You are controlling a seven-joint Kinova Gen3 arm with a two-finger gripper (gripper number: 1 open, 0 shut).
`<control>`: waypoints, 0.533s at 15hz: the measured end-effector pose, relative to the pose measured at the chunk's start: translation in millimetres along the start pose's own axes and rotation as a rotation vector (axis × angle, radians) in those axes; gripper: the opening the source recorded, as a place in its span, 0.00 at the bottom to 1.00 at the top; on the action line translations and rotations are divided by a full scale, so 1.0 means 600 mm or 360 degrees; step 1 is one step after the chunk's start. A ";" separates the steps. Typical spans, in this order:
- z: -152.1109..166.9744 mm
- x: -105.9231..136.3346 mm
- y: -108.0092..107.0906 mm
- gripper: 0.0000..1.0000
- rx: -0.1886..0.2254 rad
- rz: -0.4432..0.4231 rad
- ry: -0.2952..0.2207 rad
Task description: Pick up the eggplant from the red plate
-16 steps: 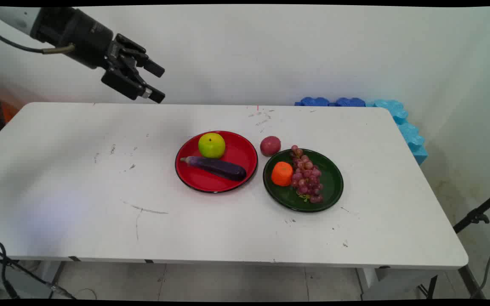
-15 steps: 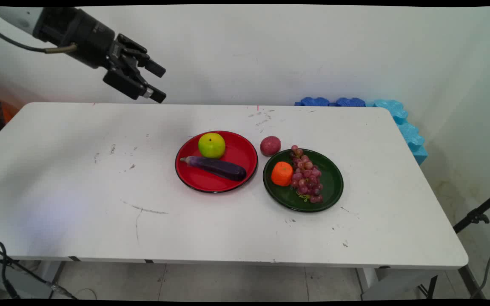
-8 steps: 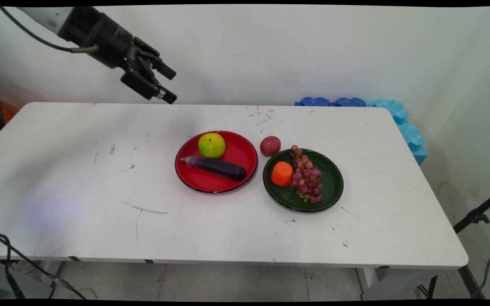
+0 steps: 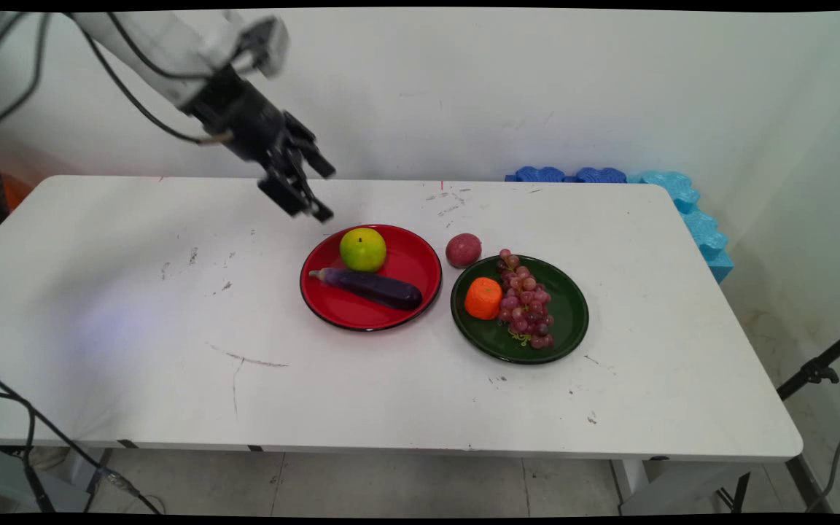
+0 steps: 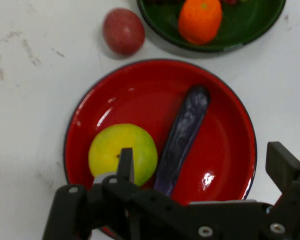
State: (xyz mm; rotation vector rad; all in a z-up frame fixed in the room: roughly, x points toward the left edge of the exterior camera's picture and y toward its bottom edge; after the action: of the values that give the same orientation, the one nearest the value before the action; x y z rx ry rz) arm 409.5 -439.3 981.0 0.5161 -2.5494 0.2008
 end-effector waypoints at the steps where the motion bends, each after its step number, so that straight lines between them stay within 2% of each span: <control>1: 0.022 0.002 0.000 1.00 -0.0024 0.0040 -0.0031; 8: 0.168 0.020 -0.011 1.00 -0.0173 0.0312 -0.0182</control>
State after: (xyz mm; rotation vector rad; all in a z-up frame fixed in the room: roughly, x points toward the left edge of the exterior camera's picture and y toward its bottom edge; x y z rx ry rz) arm 355.7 -473.5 902.1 0.2419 -2.7045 0.1045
